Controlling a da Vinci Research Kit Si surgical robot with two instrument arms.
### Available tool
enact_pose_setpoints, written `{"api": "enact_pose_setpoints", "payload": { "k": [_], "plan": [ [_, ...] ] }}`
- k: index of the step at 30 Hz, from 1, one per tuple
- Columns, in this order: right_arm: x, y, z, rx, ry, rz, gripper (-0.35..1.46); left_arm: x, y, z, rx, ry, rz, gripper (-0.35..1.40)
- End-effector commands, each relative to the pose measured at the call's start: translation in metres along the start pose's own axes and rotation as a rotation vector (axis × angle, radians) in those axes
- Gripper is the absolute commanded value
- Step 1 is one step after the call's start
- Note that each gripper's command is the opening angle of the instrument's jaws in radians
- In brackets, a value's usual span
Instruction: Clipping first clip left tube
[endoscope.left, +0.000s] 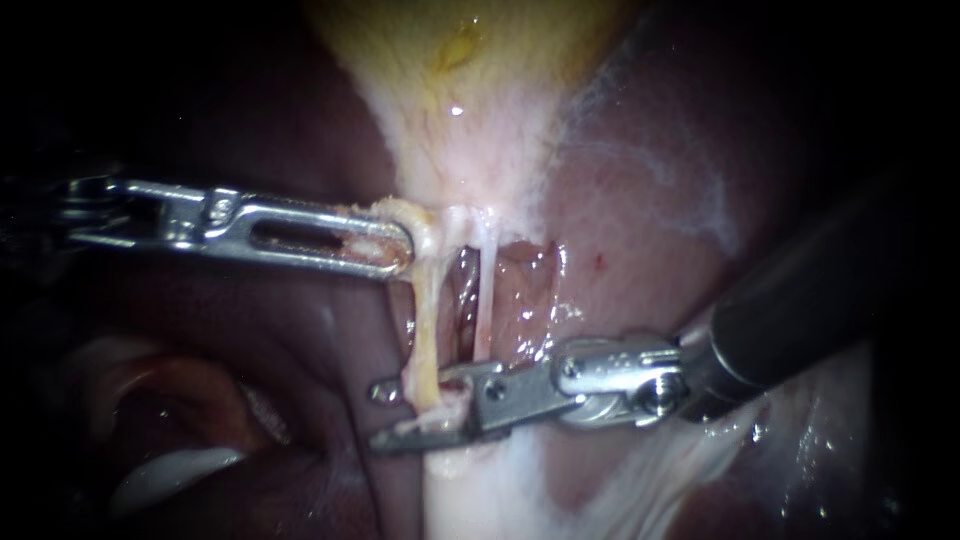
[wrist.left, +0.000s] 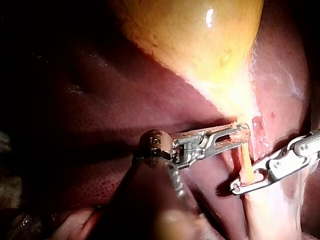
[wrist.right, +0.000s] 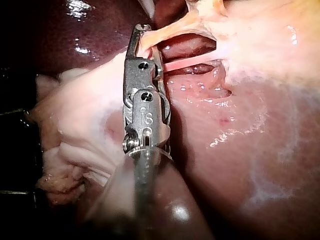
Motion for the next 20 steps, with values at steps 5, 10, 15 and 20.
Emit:
{"api": "enact_pose_setpoints", "payload": {
  "k": [5,10,15,20],
  "plan": [
    [0.0,0.0003,-0.0004,-0.001,-0.044,0.026,-0.35,0.0,0.0001,-0.0001,0.001,0.001,0.001,-0.35],
    [0.0001,0.0001,-0.0004,0.006,-0.047,0.026,-0.35,0.0,0.0002,-0.0001,0.001,0.001,0.001,-0.35],
    [0.0,0.0002,-0.0005,0.009,-0.047,0.026,-0.35,0.0,0.0002,-0.0001,0.001,0.001,0.001,-0.35],
    [0.0,0.0003,-0.0005,0.012,-0.047,0.027,-0.35,0.0,0.0003,-0.0001,0.001,0.001,0.001,-0.35]
  ]
}}
